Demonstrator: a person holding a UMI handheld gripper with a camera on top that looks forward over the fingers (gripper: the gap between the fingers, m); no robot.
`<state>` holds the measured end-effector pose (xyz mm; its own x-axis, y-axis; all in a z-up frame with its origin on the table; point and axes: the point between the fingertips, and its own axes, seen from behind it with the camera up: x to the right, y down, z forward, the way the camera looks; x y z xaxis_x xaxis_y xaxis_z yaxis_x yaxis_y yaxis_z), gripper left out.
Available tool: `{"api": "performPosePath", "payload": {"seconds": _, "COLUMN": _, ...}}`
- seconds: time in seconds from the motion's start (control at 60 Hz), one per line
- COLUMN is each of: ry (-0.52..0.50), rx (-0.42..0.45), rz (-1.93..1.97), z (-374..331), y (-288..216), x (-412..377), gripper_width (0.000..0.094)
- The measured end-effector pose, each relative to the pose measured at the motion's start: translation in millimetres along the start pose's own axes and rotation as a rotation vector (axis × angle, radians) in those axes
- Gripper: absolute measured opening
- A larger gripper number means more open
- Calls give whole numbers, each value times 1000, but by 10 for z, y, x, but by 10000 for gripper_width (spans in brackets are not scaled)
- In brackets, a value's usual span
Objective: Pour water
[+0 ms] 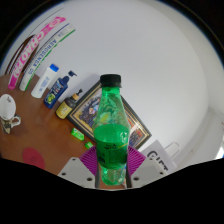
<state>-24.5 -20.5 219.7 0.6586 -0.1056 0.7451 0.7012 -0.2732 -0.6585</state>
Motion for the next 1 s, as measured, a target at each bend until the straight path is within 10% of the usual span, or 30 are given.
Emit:
{"api": "performPosePath", "payload": {"seconds": 0.617, "ry": 55, "rx": 168, "rz": -1055, "z": -426, "y": -806, "x": -1104, "gripper_width": 349}}
{"api": "performPosePath", "payload": {"seconds": 1.0, "ry": -64, "rx": 122, "rz": -839, "z": -450, "y": -700, "x": -1168, "gripper_width": 350}}
